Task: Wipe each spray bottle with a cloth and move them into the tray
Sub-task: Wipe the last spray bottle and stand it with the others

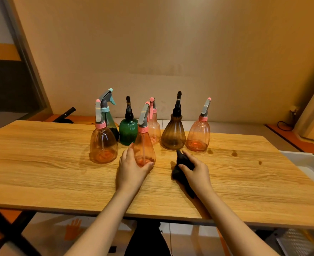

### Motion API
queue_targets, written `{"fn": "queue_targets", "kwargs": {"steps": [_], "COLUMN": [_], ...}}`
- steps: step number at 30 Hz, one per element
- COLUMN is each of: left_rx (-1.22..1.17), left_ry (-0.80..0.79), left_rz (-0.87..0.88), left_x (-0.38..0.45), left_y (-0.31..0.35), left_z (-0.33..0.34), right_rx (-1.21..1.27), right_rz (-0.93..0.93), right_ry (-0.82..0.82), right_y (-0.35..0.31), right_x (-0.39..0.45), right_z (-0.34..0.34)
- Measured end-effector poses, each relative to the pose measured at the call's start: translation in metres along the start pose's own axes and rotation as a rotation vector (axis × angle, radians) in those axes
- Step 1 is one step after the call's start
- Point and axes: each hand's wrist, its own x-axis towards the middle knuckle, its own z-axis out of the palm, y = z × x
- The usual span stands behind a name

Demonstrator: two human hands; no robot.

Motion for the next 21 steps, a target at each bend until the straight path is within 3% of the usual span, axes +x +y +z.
{"fn": "queue_targets", "kwargs": {"steps": [7,14,21], "left_rx": [0.067,0.042,0.013], "left_ry": [-0.002,-0.002,-0.008], "left_rz": [-0.034,-0.103,-0.127], "left_x": [-0.004,0.001,0.004], "left_y": [-0.003,-0.004,-0.007], "left_z": [0.0,0.0,0.0], "right_rx": [0.055,-0.074,-0.248], "right_rz": [-0.037,-0.07,-0.022], "right_ry": [0.111,-0.051,-0.088], "right_y": [-0.005,0.005,0.007], "right_x": [0.003,0.0,0.009], "right_z": [-0.009,0.0,-0.005]}}
